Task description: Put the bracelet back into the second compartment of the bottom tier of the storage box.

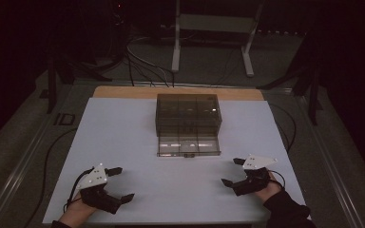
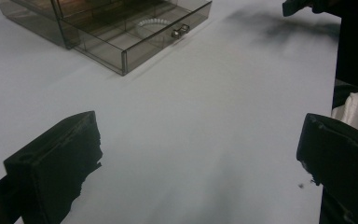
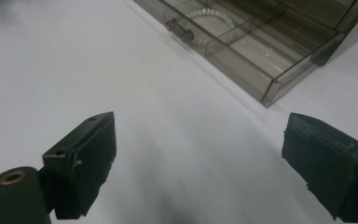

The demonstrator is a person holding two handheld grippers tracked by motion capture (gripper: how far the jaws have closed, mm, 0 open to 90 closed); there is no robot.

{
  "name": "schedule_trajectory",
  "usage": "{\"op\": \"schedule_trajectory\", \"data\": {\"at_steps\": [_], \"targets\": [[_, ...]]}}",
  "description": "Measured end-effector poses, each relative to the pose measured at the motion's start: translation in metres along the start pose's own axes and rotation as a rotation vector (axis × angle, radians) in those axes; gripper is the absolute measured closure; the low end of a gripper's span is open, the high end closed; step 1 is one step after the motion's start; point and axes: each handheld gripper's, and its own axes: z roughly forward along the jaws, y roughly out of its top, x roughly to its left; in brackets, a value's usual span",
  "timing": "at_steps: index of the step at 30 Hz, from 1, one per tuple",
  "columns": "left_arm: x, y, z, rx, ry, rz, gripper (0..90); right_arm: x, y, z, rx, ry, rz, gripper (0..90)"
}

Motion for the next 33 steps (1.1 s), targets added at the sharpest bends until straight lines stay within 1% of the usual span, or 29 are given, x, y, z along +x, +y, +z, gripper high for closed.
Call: {"op": "schedule_trajectory", "data": {"at_steps": [6, 9, 15, 18, 20, 23, 25, 28, 33], "targets": [[0.0, 0.0, 0.0, -0.001, 0.0, 0.001, 0.0, 0.004, -0.005, -0.005, 0.004, -0.012, -0.007, 10.2], [0.0, 0.0, 0.0, -0.003, -0.001, 0.0, 0.0, 0.007, -0.008, -0.007, 0.01, -0.023, -0.019, 10.2], [0.0, 0.0, 0.0, -0.002, 0.001, 0.001, 0.0, 0.007, -0.013, -0.012, 0.008, -0.025, -0.013, 10.1], [0.0, 0.0, 0.0, -0.002, 0.0, 0.0, 0.0, 0.008, -0.016, -0.014, 0.016, -0.026, -0.024, 10.1], [0.0, 0.0, 0.0, 0.0, -0.001, 0.001, 0.0, 0.007, -0.019, -0.015, 0.022, -0.031, -0.024, 10.1], [0.0, 0.0, 0.0, -0.001, -0.001, -0.001, 0.0, 0.005, -0.022, -0.015, 0.018, -0.034, -0.01, 10.1], [0.0, 0.0, 0.0, -0.001, -0.001, 0.001, 0.0, 0.005, -0.021, -0.014, 0.014, -0.03, -0.015, 10.1], [0.0, 0.0, 0.0, -0.001, -0.002, 0.0, 0.0, 0.005, -0.022, -0.012, 0.019, -0.037, -0.024, 10.1], [0.0, 0.0, 0.0, 0.0, -0.003, 0.002, 0.0, 0.002, -0.022, -0.011, 0.01, -0.039, -0.016, 10.1]]}}
